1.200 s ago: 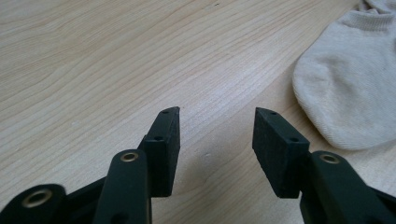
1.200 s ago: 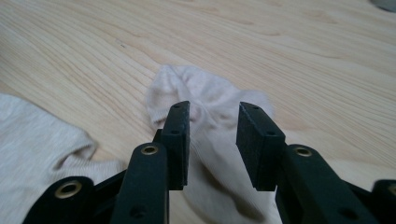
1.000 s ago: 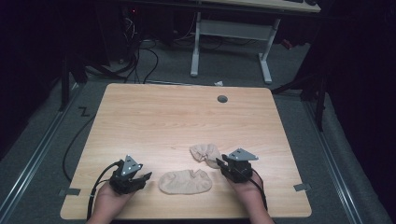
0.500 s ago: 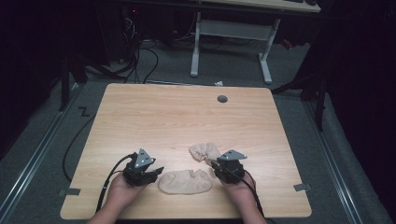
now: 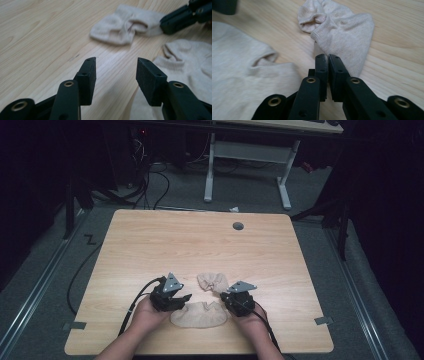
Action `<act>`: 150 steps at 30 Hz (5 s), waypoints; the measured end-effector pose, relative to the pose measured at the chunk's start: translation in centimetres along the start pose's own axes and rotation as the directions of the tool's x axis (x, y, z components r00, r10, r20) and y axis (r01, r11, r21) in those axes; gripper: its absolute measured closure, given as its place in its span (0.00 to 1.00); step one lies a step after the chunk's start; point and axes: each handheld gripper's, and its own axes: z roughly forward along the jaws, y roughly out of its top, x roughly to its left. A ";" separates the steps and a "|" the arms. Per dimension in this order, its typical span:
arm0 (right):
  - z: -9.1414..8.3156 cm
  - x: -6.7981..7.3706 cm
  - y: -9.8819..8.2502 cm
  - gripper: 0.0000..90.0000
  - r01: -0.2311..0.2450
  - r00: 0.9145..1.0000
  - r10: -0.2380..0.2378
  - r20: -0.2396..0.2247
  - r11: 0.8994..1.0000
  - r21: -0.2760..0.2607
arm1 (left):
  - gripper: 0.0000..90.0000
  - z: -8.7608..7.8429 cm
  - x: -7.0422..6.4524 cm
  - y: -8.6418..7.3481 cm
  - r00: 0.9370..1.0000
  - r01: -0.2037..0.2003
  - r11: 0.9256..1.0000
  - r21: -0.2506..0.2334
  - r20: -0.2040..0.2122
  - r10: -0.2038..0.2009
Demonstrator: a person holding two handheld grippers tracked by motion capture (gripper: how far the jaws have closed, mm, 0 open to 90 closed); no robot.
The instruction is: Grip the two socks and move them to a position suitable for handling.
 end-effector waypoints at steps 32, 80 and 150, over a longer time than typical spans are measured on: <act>-1.2 -0.7 -0.4 0.95 0.007 0.999 -0.007 0.037 1.000 -0.021 | 0.94 2.0 0.1 1.9 0.998 -0.011 1.000 -0.022 0.067 0.013; 1.3 -1.0 3.8 0.91 0.009 1.000 -0.006 0.025 0.993 -0.120 | 0.95 -12.1 10.1 -2.6 0.869 0.328 0.867 -0.376 -0.239 -0.433; -0.8 -1.8 1.8 0.89 -0.011 1.000 0.012 0.010 0.993 -0.117 | 0.77 -3.1 3.2 -0.8 0.964 0.188 0.982 -0.015 -0.189 -0.187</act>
